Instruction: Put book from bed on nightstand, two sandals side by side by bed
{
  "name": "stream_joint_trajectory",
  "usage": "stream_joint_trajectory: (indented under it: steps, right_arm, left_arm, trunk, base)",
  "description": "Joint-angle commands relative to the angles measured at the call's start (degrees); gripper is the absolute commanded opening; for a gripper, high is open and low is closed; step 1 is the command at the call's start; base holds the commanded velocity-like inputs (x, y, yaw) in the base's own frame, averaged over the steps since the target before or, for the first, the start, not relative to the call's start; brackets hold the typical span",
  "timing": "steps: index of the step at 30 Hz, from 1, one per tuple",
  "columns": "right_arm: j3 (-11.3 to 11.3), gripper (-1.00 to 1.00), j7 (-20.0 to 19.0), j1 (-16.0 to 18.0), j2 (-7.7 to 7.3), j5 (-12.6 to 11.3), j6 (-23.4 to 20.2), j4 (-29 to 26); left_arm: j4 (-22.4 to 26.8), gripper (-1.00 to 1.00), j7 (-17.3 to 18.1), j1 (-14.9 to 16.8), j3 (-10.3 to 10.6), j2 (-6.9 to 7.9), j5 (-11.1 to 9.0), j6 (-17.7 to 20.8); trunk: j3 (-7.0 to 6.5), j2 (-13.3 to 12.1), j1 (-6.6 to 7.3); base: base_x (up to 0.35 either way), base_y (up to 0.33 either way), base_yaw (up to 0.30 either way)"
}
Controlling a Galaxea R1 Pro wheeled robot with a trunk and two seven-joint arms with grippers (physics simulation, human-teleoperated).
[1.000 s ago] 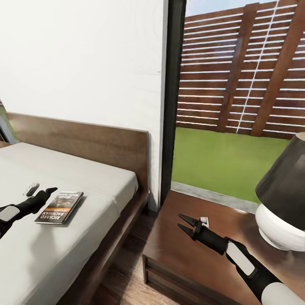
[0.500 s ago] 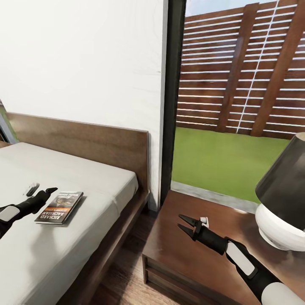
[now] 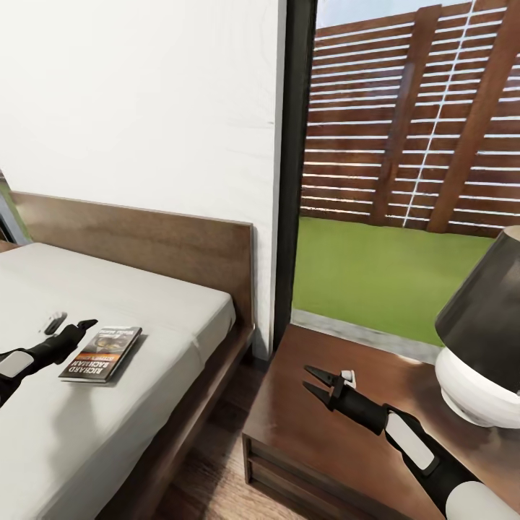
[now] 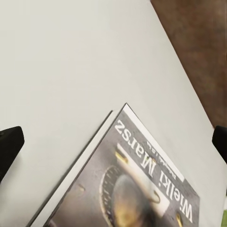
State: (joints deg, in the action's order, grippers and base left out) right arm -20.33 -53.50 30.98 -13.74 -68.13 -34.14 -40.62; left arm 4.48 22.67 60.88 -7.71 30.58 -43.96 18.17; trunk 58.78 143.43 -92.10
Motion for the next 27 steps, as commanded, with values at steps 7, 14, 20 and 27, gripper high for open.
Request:
stream_joint_trajectory:
  steps: [7,14,20,27]
  right_arm:
    - [-0.21,1.0,0.05,0.05,-0.06,-0.6,-0.4,0.01]
    - [-0.28,1.0,0.06,0.05,-0.06,-0.6,-0.4,0.01]
    - [-0.31,1.0,0.06,0.05,-0.03,-0.6,-0.39,0.01]
    - [-0.38,1.0,0.06,0.05,0.01,-0.6,-0.33,0.01]
  left_arm:
    - [0.0,1.0,0.17,0.03,-0.46,0.01,-0.06,-0.68]
    - [0.0,1.0,1.64,0.02,-0.46,-0.01,-0.01,-1.05]
    - [0.0,1.0,2.49,-0.01,-0.46,0.0,0.01,-1.16]
    - [0.0,1.0,2.73,-0.04,-0.46,0.01,0.01,-1.19]
  trunk:
    - [0.05,0.02,0.01]
    - [0.05,0.02,0.01]
    - [0.05,0.02,0.01]
    - [0.05,0.02,0.01]
  base:
    - [0.0,-0.079,0.0]
    - [0.0,-0.16,0.0]
    - [0.0,-0.061,0.0]
    - [0.0,-0.015,0.0]
